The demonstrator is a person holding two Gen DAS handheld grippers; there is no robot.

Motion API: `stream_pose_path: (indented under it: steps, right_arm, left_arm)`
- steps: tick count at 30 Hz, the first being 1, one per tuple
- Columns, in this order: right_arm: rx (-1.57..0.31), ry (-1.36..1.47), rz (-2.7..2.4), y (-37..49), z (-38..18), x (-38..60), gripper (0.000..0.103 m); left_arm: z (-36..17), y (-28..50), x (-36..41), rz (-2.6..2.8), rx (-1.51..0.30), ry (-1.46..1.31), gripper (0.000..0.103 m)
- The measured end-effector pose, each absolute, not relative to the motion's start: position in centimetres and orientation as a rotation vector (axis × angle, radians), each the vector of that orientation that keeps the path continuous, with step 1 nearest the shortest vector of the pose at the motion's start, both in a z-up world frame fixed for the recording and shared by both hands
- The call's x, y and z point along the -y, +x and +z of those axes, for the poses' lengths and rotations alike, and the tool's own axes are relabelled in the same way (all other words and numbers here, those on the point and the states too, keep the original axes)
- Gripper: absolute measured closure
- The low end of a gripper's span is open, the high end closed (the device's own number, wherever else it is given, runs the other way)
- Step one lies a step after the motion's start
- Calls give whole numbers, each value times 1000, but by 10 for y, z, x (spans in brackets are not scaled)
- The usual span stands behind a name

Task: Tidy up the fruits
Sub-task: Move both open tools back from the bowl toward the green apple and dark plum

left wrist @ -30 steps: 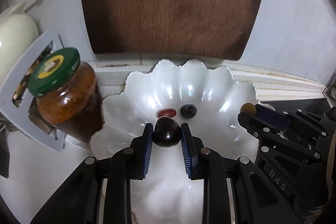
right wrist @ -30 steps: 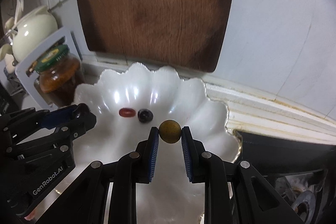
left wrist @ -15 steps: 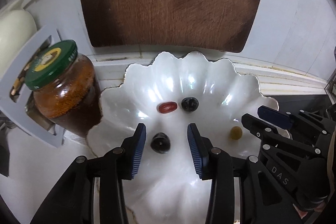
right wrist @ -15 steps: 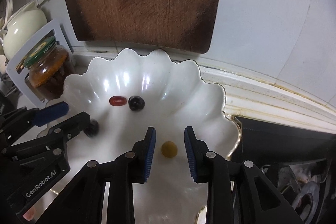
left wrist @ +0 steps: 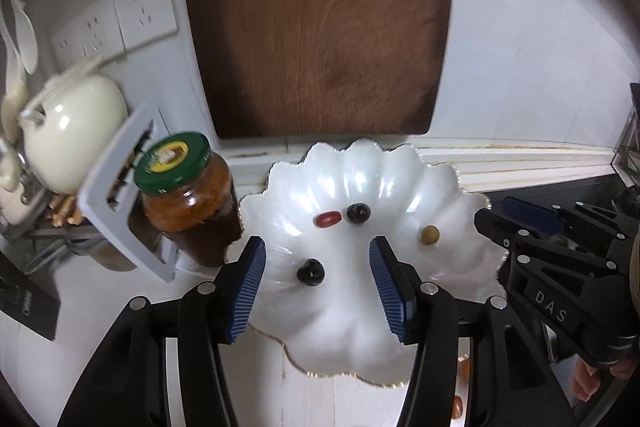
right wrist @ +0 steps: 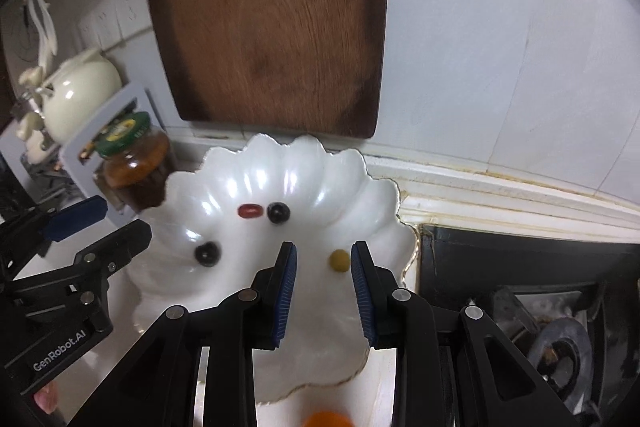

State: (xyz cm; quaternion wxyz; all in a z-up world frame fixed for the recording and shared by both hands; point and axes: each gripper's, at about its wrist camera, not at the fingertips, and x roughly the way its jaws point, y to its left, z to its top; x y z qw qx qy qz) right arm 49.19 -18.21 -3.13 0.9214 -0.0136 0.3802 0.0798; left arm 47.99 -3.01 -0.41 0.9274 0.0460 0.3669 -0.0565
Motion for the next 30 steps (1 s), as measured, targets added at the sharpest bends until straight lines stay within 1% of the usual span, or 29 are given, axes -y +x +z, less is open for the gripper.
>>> stream_pose_path:
  steps: [2,12,18,20,21,30]
  right_arm:
    - [-761,-32,169,482,-24,182,73]
    - [-697,-59,188,431,-8,182,73]
    - [-667,-69,194,406,-3,184,73]
    - [-659,-64,196,398,-1,185,70]
    - [-654,-62,194,394,0,185,66]
    - [-590,-79,200,352,12,184,66]
  left_arm:
    - [3,469,30,-108,-731,104,45]
    - [15,425,19,-106,-685,63,44]
    - [22,395,14,-124,-644,55,42]
    - [26,384,14,-118,-624,66,42]
    - [27,380,13,-119,-616,66,42]
    - [40,338,5,-149,-563,53,41]
